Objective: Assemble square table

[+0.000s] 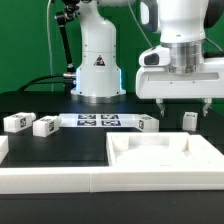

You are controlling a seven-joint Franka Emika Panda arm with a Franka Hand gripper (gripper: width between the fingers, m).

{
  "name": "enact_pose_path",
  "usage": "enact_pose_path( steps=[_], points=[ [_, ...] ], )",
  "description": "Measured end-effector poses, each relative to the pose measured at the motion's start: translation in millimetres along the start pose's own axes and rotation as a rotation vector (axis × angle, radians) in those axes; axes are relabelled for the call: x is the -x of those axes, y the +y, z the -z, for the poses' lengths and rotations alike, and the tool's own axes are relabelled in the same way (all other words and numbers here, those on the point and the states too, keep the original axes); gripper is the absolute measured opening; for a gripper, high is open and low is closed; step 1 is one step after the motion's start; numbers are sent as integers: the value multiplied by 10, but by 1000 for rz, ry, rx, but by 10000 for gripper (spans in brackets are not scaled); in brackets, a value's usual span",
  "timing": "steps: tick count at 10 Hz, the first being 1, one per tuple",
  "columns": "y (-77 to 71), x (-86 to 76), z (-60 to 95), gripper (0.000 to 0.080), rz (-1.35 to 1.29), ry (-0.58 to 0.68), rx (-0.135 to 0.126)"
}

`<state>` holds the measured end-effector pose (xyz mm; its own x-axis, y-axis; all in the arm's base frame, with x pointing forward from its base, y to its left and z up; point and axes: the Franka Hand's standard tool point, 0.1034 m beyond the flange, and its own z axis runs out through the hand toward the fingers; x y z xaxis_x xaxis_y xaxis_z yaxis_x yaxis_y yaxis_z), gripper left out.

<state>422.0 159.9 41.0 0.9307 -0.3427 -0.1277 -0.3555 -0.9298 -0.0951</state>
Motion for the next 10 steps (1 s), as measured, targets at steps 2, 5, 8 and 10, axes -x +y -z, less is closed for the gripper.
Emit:
enact_pose_path(
  steps=[2,5,8,10],
  points=[
    [58,8,3,649,30,-109,11],
    [6,40,32,649,60,-289,28],
    [33,72,5,649,56,-447,38],
    [26,139,-50,649,52,-545,53]
  ],
)
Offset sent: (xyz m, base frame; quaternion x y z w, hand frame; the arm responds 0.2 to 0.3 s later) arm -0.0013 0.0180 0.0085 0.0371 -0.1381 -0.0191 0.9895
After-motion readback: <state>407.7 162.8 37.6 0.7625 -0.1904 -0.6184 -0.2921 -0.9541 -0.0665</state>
